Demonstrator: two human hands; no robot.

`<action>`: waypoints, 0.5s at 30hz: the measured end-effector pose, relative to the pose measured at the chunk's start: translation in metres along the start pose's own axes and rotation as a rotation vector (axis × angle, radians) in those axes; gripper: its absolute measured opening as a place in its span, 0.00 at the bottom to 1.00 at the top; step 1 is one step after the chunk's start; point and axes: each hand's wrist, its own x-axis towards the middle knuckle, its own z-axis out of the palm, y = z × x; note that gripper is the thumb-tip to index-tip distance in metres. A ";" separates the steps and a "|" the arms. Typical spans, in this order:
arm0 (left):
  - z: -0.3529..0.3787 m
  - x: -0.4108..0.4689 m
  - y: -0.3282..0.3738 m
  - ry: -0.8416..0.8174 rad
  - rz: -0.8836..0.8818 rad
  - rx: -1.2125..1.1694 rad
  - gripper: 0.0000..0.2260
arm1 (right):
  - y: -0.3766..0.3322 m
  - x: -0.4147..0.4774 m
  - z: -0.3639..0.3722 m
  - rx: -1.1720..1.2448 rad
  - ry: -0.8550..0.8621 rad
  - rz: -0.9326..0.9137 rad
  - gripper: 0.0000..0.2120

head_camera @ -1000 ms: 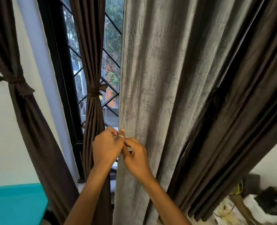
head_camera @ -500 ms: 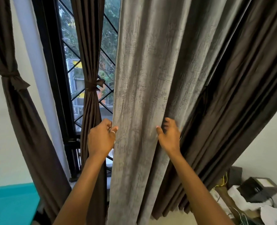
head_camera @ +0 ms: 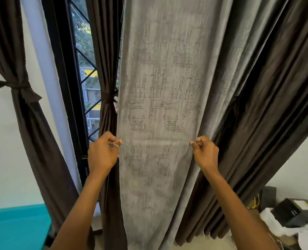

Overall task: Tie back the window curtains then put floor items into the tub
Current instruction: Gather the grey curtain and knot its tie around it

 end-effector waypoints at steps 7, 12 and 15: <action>0.029 -0.014 0.010 -0.003 0.079 -0.015 0.10 | -0.021 -0.043 0.033 0.128 0.008 -0.144 0.13; 0.062 -0.032 0.044 -0.128 0.088 -0.036 0.17 | -0.040 -0.063 0.062 0.186 0.010 -0.207 0.09; 0.068 -0.042 0.055 -0.145 0.101 -0.063 0.18 | -0.041 -0.065 0.070 0.199 -0.017 -0.241 0.07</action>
